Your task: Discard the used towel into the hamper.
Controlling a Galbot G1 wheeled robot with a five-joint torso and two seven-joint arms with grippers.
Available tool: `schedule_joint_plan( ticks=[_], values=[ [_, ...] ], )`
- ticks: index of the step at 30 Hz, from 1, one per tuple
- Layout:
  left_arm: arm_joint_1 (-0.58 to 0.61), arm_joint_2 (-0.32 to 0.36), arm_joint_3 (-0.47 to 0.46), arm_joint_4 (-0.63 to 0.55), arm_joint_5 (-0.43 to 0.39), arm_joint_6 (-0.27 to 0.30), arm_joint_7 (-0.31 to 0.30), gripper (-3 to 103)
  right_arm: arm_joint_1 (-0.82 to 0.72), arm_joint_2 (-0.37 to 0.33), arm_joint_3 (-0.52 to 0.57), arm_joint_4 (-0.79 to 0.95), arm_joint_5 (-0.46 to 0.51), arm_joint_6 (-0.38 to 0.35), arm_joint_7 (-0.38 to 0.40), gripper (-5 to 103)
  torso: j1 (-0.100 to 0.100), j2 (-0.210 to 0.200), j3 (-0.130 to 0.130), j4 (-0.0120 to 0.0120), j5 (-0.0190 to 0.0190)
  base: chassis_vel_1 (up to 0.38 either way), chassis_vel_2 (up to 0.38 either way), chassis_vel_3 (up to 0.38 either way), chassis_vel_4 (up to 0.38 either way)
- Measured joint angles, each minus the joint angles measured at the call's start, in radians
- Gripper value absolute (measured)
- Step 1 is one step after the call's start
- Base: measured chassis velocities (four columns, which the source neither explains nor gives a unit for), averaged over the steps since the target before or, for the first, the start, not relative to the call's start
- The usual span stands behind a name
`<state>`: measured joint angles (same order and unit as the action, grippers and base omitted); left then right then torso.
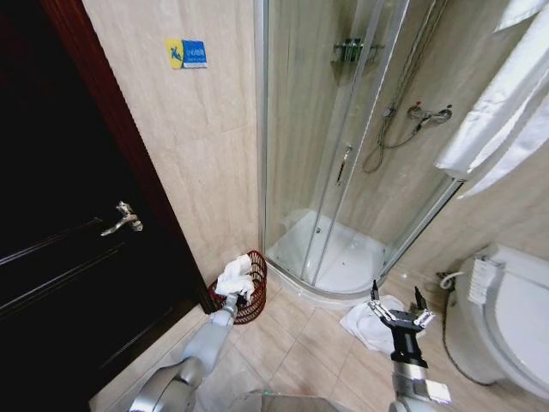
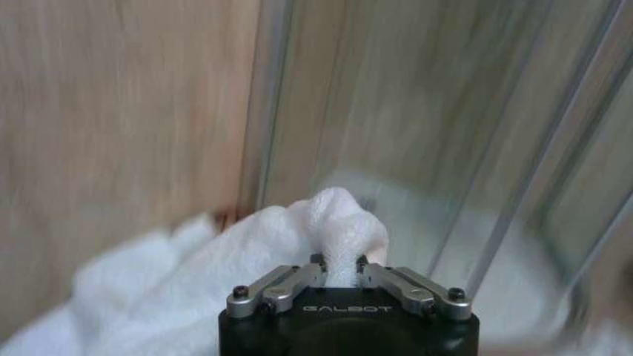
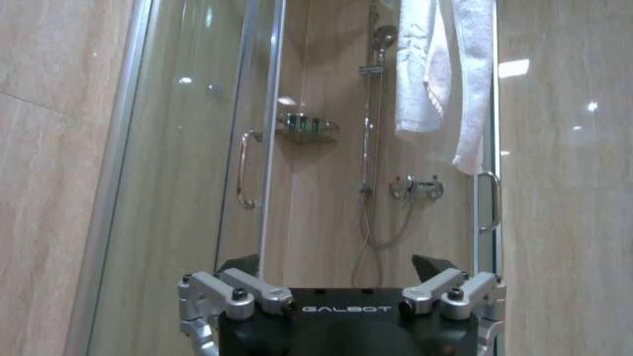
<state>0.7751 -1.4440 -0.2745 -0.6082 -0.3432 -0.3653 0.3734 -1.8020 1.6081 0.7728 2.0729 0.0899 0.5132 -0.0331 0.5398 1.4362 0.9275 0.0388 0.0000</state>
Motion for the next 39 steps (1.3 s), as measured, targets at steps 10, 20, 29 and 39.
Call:
schedule_joint_plan(
  ticks=[10,20,29,39],
  values=[
    [0.096,0.079,-0.016,-0.304,-0.266,-0.018,0.032,6,0.007,0.000,-0.008,0.006,-0.001,-0.008,-0.003,100,0.000,0.000,0.000,0.0002,0.0000,0.000,0.000,0.000,0.000],
    [0.134,0.094,-0.013,-0.600,-0.340,0.030,-0.040,6,0.005,0.000,-0.012,0.007,-0.010,-0.009,-0.004,100,0.000,0.000,0.000,0.0000,-0.0001,0.000,0.000,0.000,0.000],
    [0.118,0.119,-0.018,-0.711,-0.385,0.056,-0.096,6,0.000,0.000,-0.008,0.003,-0.011,-0.003,-0.004,100,0.000,0.000,0.000,0.0001,0.0000,0.000,0.000,0.000,0.000],
    [0.120,0.149,-0.032,-0.750,-0.383,0.059,-0.106,6,0.006,0.000,-0.020,-0.003,-0.028,-0.003,-0.007,100,0.000,0.000,0.000,0.0002,0.0000,0.000,0.000,0.000,0.000]
  ],
)
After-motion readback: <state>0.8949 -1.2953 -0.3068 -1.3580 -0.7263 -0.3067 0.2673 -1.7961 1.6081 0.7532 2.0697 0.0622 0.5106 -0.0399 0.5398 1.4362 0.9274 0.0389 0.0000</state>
